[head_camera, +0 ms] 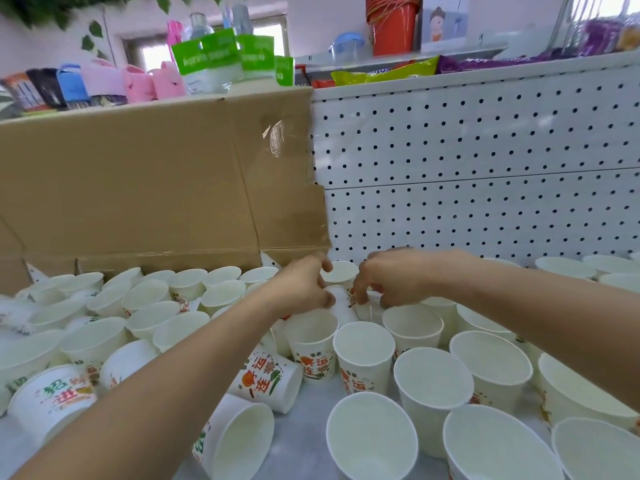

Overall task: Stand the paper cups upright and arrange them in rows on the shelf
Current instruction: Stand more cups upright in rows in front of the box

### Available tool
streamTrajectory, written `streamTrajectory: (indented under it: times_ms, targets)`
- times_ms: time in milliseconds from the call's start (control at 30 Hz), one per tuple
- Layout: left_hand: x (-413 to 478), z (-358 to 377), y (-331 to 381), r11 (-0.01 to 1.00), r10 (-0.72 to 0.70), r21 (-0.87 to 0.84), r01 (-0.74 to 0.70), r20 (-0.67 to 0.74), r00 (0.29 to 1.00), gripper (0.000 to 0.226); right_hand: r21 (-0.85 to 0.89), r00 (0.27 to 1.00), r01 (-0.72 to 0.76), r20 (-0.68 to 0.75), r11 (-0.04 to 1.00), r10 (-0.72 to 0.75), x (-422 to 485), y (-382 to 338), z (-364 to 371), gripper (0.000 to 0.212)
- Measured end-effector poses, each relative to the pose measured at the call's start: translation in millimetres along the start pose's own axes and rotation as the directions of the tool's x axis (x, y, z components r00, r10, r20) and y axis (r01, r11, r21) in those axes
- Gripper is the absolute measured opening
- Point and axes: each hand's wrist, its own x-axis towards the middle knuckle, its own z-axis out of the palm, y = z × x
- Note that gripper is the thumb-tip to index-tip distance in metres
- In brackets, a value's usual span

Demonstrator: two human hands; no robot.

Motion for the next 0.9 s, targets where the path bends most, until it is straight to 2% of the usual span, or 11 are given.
streamTrajectory:
  times_ms: [100,167,367,500,633,733,900]
  targets:
    - [-6.6,-5.4,2.1,0.996,0.046,-0.074,-0.051,-0.065,0.997,0.036,-0.096,0.999,0.034,0.002,0.995,-0.034,-5.0,0.6,-3.2,0.019]
    - [-11.9,-6.6,3.8,0.993,0.097,-0.053,-0.104,-0.126,0.987,0.028,-0.144,0.999,0.036,-0.025,0.989,-0.04,-11.6,3.2,-5.2,0.014]
    - [-27.3,-2.6,10.6,0.942,0.295,0.222,-0.251,-0.198,0.935,0.021,-0.106,0.982,-0.025,-0.189,0.994,0.005,-29.2,13.3,-6.1,0.006]
    - [-35.7,-2.4,14.2,0.903,0.336,0.34,-0.262,-0.179,0.925,0.017,-0.028,0.982,-0.093,-0.169,0.995,0.087,-33.7,13.1,1.9,0.008]
    - [-40.7,-6.8,13.7,0.927,0.295,0.28,-0.249,-0.136,0.946,0.013,-0.018,0.984,-0.116,-0.138,0.993,0.112,-34.1,8.3,5.7,0.014]
    - [-48.5,-14.3,11.1,0.953,0.276,0.175,-0.247,-0.162,0.947,0.017,0.012,0.985,-0.139,-0.102,0.99,0.14,-37.0,5.9,1.2,0.023]
    - [-80.4,-28.0,-0.7,0.975,0.198,-0.051,-0.217,-0.249,0.948,0.023,0.141,0.972,-0.117,-0.189,0.983,0.143,-39.3,-7.4,-3.9,0.027]
